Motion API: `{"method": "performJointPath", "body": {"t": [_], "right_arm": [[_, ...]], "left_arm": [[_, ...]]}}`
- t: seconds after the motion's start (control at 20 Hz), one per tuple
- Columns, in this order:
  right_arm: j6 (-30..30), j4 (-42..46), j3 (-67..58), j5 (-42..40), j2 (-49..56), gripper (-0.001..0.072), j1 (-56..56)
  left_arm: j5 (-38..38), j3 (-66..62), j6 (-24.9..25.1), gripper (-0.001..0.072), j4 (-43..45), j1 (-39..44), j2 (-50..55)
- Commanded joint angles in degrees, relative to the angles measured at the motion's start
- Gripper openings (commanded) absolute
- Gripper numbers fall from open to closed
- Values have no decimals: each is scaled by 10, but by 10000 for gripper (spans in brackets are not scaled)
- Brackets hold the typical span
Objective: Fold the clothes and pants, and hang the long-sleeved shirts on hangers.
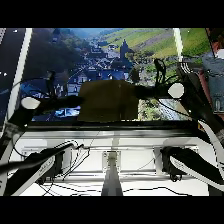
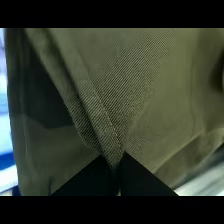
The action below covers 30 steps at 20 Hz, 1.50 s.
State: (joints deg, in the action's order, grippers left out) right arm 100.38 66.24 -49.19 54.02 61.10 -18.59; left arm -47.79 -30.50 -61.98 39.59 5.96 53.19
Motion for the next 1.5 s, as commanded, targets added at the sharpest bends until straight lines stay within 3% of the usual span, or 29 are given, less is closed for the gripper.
{"method": "performJointPath", "body": {"t": [0.0, 0.15, 0.25, 0.3, 0.35, 0.4, 0.45, 0.5, 0.65, 0.8, 1.0, 1.1, 1.15, 1.25, 1.3, 1.35, 1.45], "right_arm": [[-58, 30, 10, 213, 16, 35, 28], [-70, -55, 58, 224, 16, 34, 17], [-83, -56, 92, 214, 16, 35, 2], [-83, -47, 104, 200, 16, 79, -1], [-83, -35, 113, 182, 16, 285, -1], [-83, -10, 114, 162, 16, 598, -1], [-83, 15, 113, 139, 15, 708, 0], [-83, 47, 110, 122, 15, 701, 0], [-54, 145, 103, 107, 15, 687, 0], [-14, 143, 102, 61, 14, 687, 0], [-18, 229, 31, 78, 14, 685, 59], [-64, 239, -16, 115, 14, 685, 148], [-69, 216, -24, 124, 14, 685, 202], [-121, 86, 5, 132, 15, 668, 290], [-171, -3, 37, 135, 15, 563, 315], [-236, -110, 82, 140, 15, 523, 325], [-318, -259, 179, 147, 16, 533, 301]], "left_arm": [[-36, 9, -40, 53, 98, 39, 44], [-73, 8, -56, 54, 133, 38, 43], [-75, 8, -56, 55, 148, 38, 43], [-69, 8, -56, 57, 157, 38, 43], [-59, 8, -55, 79, 160, 38, 43], [-49, 7, -55, 251, 159, 38, 43], [-39, 2, -56, 589, 159, 38, 43], [-31, -7, -56, 702, 159, 38, 43], [-29, -42, -56, 703, 159, 38, 43], [-28, -56, -56, 703, 158, 38, 43], [-30, -56, -56, 703, 159, 38, 43], [-30, -56, -56, 703, 159, 38, 43], [-30, -56, -56, 703, 159, 38, 43], [-30, -56, -56, 703, 158, 38, 43], [-33, -56, -56, 702, 157, 38, 43], [-38, -56, -56, 703, 157, 38, 43], [-45, -56, -56, 703, 157, 38, 43]]}}
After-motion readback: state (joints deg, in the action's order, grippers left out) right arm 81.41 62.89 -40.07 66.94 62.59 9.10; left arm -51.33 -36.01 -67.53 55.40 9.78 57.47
